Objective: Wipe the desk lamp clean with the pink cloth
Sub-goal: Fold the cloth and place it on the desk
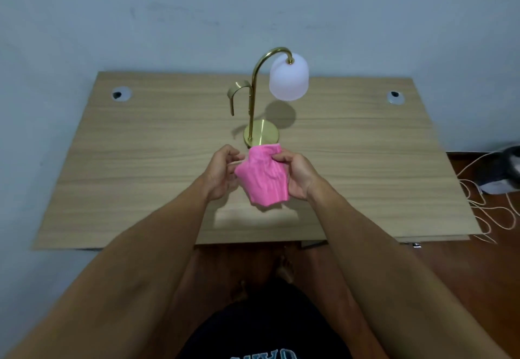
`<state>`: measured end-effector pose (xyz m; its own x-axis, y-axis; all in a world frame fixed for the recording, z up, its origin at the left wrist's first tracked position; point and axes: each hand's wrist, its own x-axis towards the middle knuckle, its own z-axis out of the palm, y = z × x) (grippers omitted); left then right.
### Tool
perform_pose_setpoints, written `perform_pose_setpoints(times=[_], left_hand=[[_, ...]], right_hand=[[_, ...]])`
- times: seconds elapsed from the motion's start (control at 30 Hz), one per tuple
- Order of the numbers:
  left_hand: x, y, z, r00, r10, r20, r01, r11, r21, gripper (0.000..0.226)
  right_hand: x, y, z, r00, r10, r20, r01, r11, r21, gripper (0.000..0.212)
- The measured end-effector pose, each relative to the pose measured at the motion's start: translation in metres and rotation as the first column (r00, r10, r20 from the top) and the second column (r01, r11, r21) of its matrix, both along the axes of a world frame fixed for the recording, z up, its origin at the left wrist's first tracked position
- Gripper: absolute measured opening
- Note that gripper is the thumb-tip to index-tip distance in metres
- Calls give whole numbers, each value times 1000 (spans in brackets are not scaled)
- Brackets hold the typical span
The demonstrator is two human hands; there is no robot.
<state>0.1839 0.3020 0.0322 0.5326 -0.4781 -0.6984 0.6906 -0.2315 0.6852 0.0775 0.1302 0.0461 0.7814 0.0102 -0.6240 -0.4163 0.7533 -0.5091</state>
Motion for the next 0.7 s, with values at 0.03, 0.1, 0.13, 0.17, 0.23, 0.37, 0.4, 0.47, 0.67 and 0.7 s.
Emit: perform_pose_setpoints(times=[0.03,0.1,0.13,0.17,0.23,0.37,0.4,0.47,0.67,0.7], left_hand=[[-3,3,3,1000,-14,-24,14,1000,-21,39],[-10,8,9,995,-56,-80,49,995,-82,38],[-14,9,12,992,-66,-106,54,992,-114,30],[-17,8,14,990,-57,-130,39,990,-133,20],[-21,4,17,991,4,-137,-24,989,-145,10],[-26,-11,12,997,69,18,-67,994,-87,26],[-28,-17,12,997,58,48,-53,994,-90,34],[-32,-32,11,994,42,101,-29,992,-121,44],[-65,-102,6,910,-59,411,53,998,25,37],[-73,-116,4,883,-105,457,87,994,60,30]], right_hand=[[-2,0,5,1000,3,15,-3,1000,1,26],[-7,0,12,1000,-2,31,2,1000,10,26],[-9,-2,15,999,-3,36,3,1000,3,25],[-12,-3,18,999,-11,39,11,1000,-9,25],[-18,-10,20,998,-44,44,46,998,-45,25],[-32,-29,18,992,-119,51,125,983,-137,24],[-37,-35,17,989,-135,55,142,977,-156,25],[-48,-50,15,987,-145,63,155,968,-197,26],[-86,-108,0,984,-180,-4,163,903,-397,30],[-94,-119,-3,982,-188,-27,157,887,-434,29]])
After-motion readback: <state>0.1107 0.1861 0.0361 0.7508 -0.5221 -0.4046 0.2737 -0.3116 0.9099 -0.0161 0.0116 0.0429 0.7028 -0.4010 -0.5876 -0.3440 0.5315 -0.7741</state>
